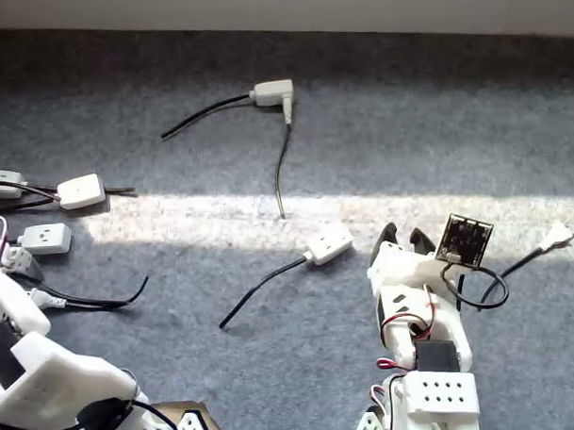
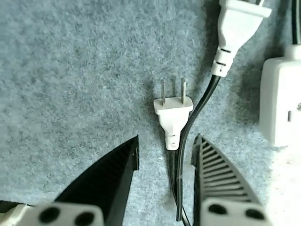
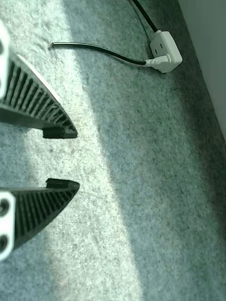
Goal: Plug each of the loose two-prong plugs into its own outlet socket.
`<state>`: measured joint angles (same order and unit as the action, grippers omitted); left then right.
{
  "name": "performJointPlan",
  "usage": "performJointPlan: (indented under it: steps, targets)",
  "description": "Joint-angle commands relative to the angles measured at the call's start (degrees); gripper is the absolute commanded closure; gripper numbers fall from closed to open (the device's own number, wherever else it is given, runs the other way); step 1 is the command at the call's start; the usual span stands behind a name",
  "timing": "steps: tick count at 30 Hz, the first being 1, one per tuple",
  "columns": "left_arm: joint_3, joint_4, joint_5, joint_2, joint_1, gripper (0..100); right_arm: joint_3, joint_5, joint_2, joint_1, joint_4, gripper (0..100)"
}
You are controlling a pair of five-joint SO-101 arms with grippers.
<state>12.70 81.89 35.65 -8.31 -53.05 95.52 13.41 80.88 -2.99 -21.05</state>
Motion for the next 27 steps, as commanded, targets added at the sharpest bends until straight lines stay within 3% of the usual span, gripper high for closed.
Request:
performJointPlan:
  steps: [1, 27]
  targets:
    - [3.12, -6.42, -0.35, -1.36, 0.75, 80, 1.71, 0.26, 0.31, -0.57, 0.84, 84.6]
    - [8.40, -15.30, -0.44, -2.33, 0.40, 80, 1.71, 0.26, 0.31, -0.57, 0.84, 84.6]
